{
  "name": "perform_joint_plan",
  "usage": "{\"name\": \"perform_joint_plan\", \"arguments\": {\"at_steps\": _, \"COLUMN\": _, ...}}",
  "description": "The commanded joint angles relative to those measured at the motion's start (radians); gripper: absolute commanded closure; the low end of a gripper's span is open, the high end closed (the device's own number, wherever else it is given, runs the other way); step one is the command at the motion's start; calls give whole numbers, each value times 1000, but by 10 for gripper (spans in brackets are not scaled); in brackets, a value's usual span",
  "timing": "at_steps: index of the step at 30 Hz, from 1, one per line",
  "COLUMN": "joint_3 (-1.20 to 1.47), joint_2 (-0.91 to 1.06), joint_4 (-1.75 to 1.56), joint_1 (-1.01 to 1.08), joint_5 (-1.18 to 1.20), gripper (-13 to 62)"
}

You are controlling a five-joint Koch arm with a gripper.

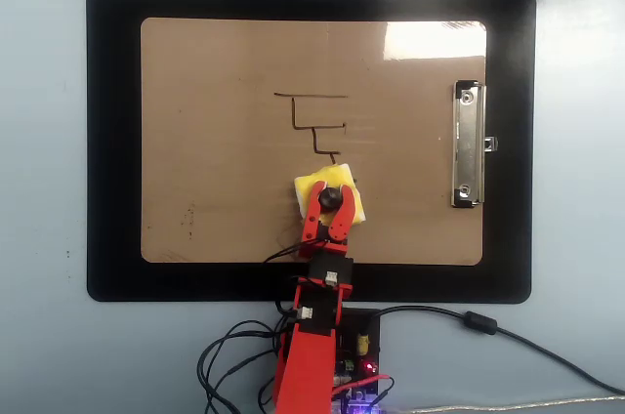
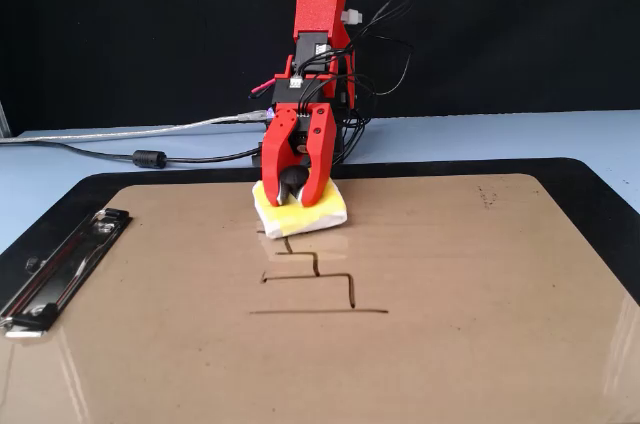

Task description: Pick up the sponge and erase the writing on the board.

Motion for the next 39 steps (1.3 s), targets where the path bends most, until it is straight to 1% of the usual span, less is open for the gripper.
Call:
{"name": "perform_joint_plan", "arguments": {"at_steps": 1, "joint_3": -110, "joint_2": -114, "joint_4": -31, "joint_1": 11, "joint_5": -8, "gripper": 573}}
{"name": "perform_joint_plan", "arguments": {"at_steps": 5, "joint_3": -296, "joint_2": -367, "joint_4": -146, "joint_1": 15, "joint_5": -8, "gripper": 574}}
{"name": "perform_joint_plan", "arguments": {"at_steps": 6, "joint_3": -327, "joint_2": -419, "joint_4": -183, "joint_1": 21, "joint_5": -8, "gripper": 574}}
{"name": "perform_joint_plan", "arguments": {"at_steps": 7, "joint_3": -330, "joint_2": -428, "joint_4": -198, "joint_1": 32, "joint_5": -6, "gripper": 574}}
{"name": "perform_joint_plan", "arguments": {"at_steps": 8, "joint_3": -316, "joint_2": -416, "joint_4": -201, "joint_1": 48, "joint_5": -5, "gripper": 574}}
{"name": "perform_joint_plan", "arguments": {"at_steps": 10, "joint_3": -212, "joint_2": -327, "joint_4": -207, "joint_1": 86, "joint_5": 17, "gripper": 573}}
{"name": "perform_joint_plan", "arguments": {"at_steps": 11, "joint_3": -161, "joint_2": -268, "joint_4": -207, "joint_1": 98, "joint_5": 38, "gripper": 574}}
{"name": "perform_joint_plan", "arguments": {"at_steps": 14, "joint_3": 26, "joint_2": -11, "joint_4": -181, "joint_1": 144, "joint_5": 123, "gripper": 574}}
{"name": "perform_joint_plan", "arguments": {"at_steps": 16, "joint_3": 101, "joint_2": 95, "joint_4": -158, "joint_1": 147, "joint_5": 138, "gripper": 574}}
{"name": "perform_joint_plan", "arguments": {"at_steps": 18, "joint_3": 138, "joint_2": 153, "joint_4": -146, "joint_1": 147, "joint_5": 138, "gripper": 574}}
{"name": "perform_joint_plan", "arguments": {"at_steps": 20, "joint_3": 133, "joint_2": 135, "joint_4": -147, "joint_1": 144, "joint_5": 132, "gripper": 574}}
{"name": "perform_joint_plan", "arguments": {"at_steps": 24, "joint_3": -64, "joint_2": -118, "joint_4": -172, "joint_1": 144, "joint_5": 129, "gripper": 574}}
{"name": "perform_joint_plan", "arguments": {"at_steps": 26, "joint_3": -127, "joint_2": -222, "joint_4": -207, "joint_1": 141, "joint_5": 129, "gripper": 574}}
{"name": "perform_joint_plan", "arguments": {"at_steps": 27, "joint_3": -135, "joint_2": -241, "joint_4": -224, "joint_1": 143, "joint_5": 129, "gripper": 574}}
{"name": "perform_joint_plan", "arguments": {"at_steps": 29, "joint_3": -89, "joint_2": -216, "joint_4": -245, "joint_1": 144, "joint_5": 129, "gripper": 574}}
{"name": "perform_joint_plan", "arguments": {"at_steps": 33, "joint_3": 103, "joint_2": 14, "joint_4": -241, "joint_1": 138, "joint_5": 130, "gripper": 574}}
{"name": "perform_joint_plan", "arguments": {"at_steps": 35, "joint_3": 121, "joint_2": 55, "joint_4": -241, "joint_1": 140, "joint_5": 129, "gripper": 574}}
{"name": "perform_joint_plan", "arguments": {"at_steps": 37, "joint_3": 97, "joint_2": -25, "joint_4": -252, "joint_1": 140, "joint_5": 120, "gripper": 574}}
{"name": "perform_joint_plan", "arguments": {"at_steps": 39, "joint_3": -20, "joint_2": -160, "joint_4": -253, "joint_1": 130, "joint_5": 109, "gripper": 574}}
